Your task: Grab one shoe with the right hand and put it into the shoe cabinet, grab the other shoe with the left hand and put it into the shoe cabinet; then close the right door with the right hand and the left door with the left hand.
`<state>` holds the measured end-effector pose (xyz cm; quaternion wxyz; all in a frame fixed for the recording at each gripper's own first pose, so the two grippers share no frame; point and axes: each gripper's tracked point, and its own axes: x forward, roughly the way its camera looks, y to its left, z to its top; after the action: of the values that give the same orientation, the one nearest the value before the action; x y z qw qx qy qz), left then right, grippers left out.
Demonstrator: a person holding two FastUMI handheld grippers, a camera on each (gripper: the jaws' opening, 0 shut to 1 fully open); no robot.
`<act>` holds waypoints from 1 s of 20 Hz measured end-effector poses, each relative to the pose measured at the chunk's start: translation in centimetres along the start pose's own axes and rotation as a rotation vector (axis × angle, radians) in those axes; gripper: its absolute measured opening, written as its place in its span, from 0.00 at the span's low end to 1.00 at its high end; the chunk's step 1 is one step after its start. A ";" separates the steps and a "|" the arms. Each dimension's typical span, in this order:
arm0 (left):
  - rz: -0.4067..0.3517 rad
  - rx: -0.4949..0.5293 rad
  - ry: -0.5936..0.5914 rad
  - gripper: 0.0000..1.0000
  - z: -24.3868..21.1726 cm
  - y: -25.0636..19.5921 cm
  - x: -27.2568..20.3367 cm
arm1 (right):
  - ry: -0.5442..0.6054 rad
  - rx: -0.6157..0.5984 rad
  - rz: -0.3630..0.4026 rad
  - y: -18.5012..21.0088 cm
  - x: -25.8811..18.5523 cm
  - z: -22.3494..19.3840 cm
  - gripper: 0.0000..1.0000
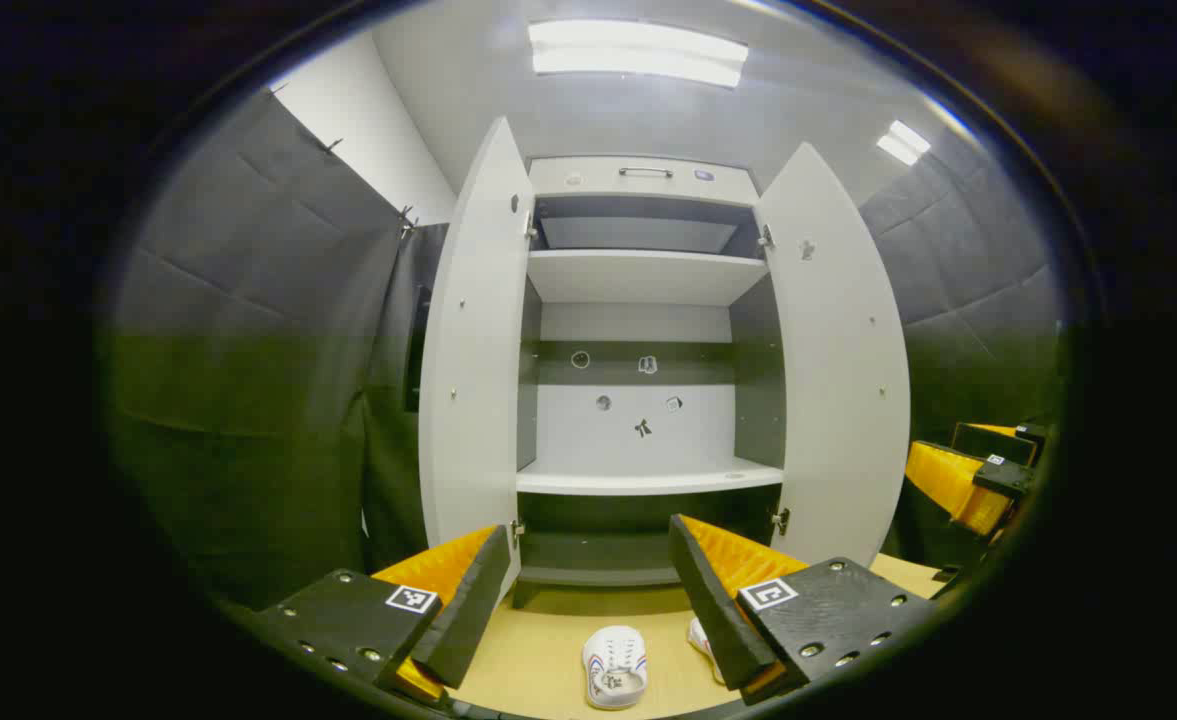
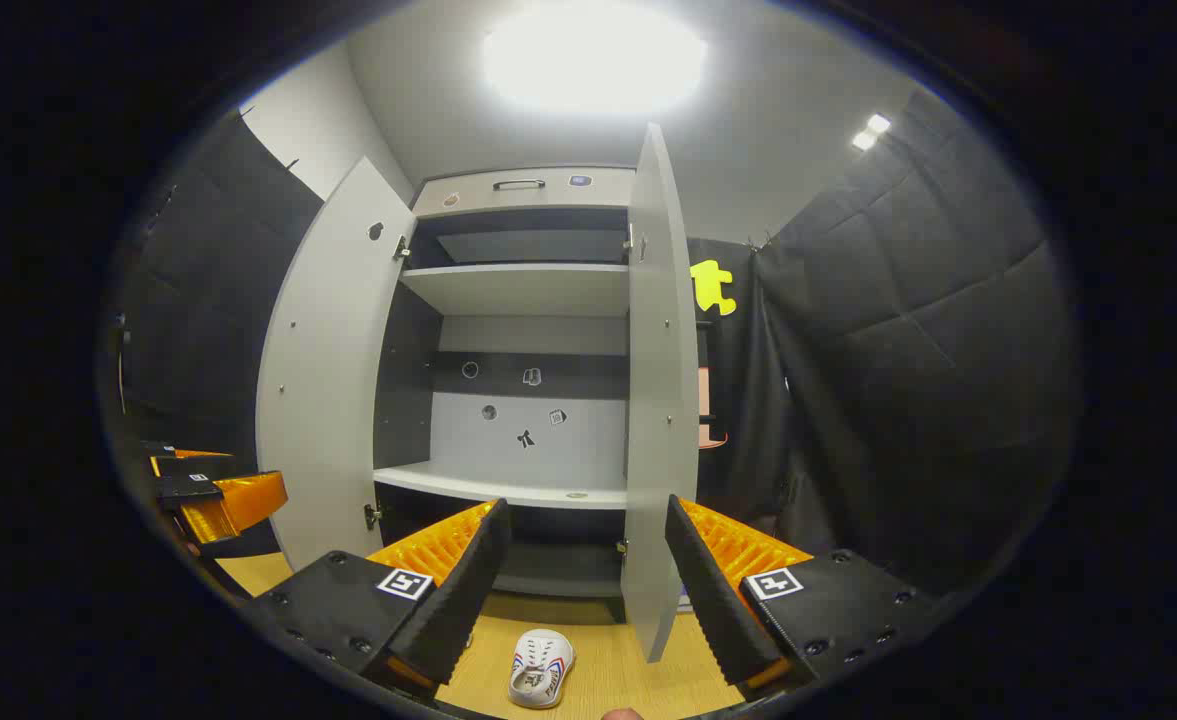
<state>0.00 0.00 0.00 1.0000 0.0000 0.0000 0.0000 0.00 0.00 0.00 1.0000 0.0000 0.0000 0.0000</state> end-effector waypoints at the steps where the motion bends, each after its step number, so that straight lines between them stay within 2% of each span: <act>1: -0.002 0.003 0.000 0.94 0.0 -0.1 0.0 | 0.000 0.002 -0.002 0.0 0.0 0.0 0.98; 20: -0.014 0.033 -0.043 0.94 1.2 -0.4 -1.1 | -0.022 -0.008 -0.037 -0.9 0.1 0.0 0.98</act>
<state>-1.08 -0.37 1.23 0.9996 0.0163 -0.0213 -0.0071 0.08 -0.92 0.04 0.9998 -0.0041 -0.0108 -0.0187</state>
